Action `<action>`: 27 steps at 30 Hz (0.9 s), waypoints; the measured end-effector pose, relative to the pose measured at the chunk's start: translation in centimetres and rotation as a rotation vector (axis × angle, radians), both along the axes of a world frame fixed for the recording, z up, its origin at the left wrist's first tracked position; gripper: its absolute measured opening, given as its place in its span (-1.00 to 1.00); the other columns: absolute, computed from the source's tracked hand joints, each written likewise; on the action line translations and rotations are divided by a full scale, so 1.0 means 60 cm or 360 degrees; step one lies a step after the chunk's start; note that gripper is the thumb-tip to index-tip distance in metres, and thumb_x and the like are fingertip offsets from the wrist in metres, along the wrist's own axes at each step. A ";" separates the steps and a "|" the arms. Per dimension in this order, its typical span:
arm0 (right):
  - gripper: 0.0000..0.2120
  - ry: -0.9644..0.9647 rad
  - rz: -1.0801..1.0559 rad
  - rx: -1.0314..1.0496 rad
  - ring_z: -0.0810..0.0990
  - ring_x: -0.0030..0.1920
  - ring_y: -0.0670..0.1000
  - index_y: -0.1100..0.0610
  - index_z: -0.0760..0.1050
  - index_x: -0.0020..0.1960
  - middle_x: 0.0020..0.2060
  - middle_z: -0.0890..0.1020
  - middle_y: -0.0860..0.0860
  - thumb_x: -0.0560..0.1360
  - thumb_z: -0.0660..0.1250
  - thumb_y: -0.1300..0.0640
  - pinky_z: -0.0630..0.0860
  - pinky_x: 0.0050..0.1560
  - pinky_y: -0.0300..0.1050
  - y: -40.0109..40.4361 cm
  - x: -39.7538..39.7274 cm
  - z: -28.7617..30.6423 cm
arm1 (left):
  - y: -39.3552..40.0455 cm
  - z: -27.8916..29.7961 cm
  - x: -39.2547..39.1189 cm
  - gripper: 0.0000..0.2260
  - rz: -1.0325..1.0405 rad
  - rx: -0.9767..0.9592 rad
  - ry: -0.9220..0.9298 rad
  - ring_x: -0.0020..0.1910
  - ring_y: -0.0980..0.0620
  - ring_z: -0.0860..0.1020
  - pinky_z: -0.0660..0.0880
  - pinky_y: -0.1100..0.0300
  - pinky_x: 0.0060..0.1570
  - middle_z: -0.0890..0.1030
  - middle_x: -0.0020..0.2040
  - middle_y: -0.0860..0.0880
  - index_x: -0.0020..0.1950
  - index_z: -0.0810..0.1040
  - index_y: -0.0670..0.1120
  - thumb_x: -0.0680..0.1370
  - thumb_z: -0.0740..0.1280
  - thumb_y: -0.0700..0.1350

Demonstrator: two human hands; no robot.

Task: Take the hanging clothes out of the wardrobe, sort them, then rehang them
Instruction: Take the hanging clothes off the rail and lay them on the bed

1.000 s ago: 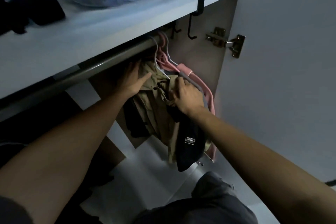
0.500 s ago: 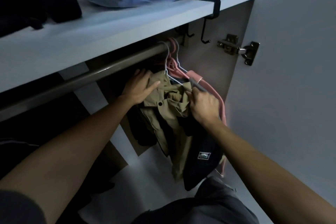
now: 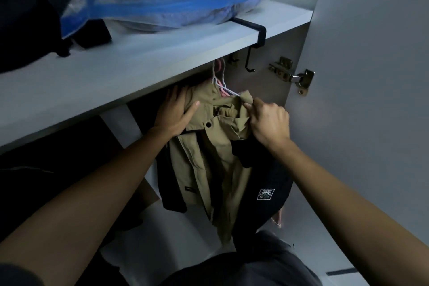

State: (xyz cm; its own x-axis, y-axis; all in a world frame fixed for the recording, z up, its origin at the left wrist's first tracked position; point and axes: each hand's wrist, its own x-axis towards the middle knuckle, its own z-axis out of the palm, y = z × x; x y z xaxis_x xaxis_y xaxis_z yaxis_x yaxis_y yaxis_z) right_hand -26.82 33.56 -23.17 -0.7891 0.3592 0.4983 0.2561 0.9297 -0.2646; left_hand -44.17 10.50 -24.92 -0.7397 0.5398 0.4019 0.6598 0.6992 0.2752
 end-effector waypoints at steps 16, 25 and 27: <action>-0.65 0.0101 -0.0135 -0.0165 0.42 -0.49 0.24 -0.01 0.21 -0.21 -0.48 0.33 -0.04 0.66 0.20 -0.12 0.21 -0.42 -0.11 -0.017 0.321 -0.001 | 0.029 0.032 0.198 -0.70 -0.0400 0.0094 0.0125 0.02 -0.18 0.49 0.39 -0.09 0.00 0.55 -0.01 -0.09 0.03 0.53 -0.11 0.70 0.19 0.09; -0.65 0.0103 -0.0501 -0.0171 0.38 -0.51 0.10 -0.04 0.18 -0.21 -0.43 0.26 -0.14 0.67 0.22 -0.11 0.30 -0.50 -0.08 -0.007 0.600 -0.012 | 0.139 0.027 0.388 -0.66 -0.0974 0.0108 0.0073 -0.05 -0.20 0.52 0.39 -0.10 -0.06 0.55 -0.10 -0.08 -0.04 0.54 -0.12 0.71 0.18 0.11; -0.65 0.0104 -0.0581 -0.0152 0.40 -0.50 0.11 -0.05 0.16 -0.20 -0.42 0.27 -0.14 0.67 0.21 -0.11 0.26 -0.48 -0.10 0.003 0.668 -0.009 | 0.173 0.036 0.443 -0.69 -0.1115 0.0166 0.0076 -0.09 -0.20 0.52 0.42 -0.09 -0.08 0.54 -0.13 -0.07 -0.06 0.53 -0.13 0.71 0.22 0.07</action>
